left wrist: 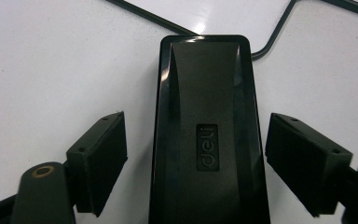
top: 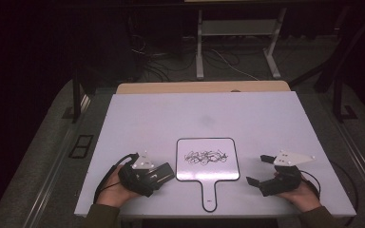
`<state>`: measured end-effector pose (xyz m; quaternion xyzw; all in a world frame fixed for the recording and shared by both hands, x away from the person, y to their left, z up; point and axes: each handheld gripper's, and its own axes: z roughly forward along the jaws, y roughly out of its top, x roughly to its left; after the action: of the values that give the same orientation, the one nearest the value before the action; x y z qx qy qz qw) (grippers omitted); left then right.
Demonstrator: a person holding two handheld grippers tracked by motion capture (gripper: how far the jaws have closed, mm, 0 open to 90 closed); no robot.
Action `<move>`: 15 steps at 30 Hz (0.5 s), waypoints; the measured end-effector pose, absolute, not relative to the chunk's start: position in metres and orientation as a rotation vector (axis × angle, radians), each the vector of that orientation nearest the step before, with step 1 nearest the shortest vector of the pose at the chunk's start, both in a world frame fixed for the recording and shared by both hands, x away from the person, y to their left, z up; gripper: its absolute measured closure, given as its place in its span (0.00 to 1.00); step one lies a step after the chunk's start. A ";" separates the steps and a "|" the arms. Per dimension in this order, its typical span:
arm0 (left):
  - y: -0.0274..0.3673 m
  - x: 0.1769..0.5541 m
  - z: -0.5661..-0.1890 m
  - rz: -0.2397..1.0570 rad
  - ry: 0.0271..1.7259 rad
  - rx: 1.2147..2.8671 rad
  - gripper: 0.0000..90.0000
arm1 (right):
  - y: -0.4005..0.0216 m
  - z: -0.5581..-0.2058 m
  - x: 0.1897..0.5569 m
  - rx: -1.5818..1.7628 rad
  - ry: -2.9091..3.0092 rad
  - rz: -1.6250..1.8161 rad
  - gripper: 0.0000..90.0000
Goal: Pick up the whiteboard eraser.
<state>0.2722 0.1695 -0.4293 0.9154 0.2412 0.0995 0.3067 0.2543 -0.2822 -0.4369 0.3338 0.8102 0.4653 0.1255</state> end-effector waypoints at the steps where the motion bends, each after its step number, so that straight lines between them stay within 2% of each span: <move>1: 0.169 0.272 -0.430 0.262 0.638 2.422 0.24 | -0.282 -0.437 0.254 0.972 2.361 1.356 0.01; 15: 0.167 0.272 -0.431 0.241 0.619 2.451 0.36 | -0.282 -0.437 0.254 0.974 2.360 1.355 0.01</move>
<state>0.2724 0.1675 -0.4312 0.9217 0.2329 0.0908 0.2965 0.2545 -0.2823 -0.4371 0.3343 0.8100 0.4652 0.1255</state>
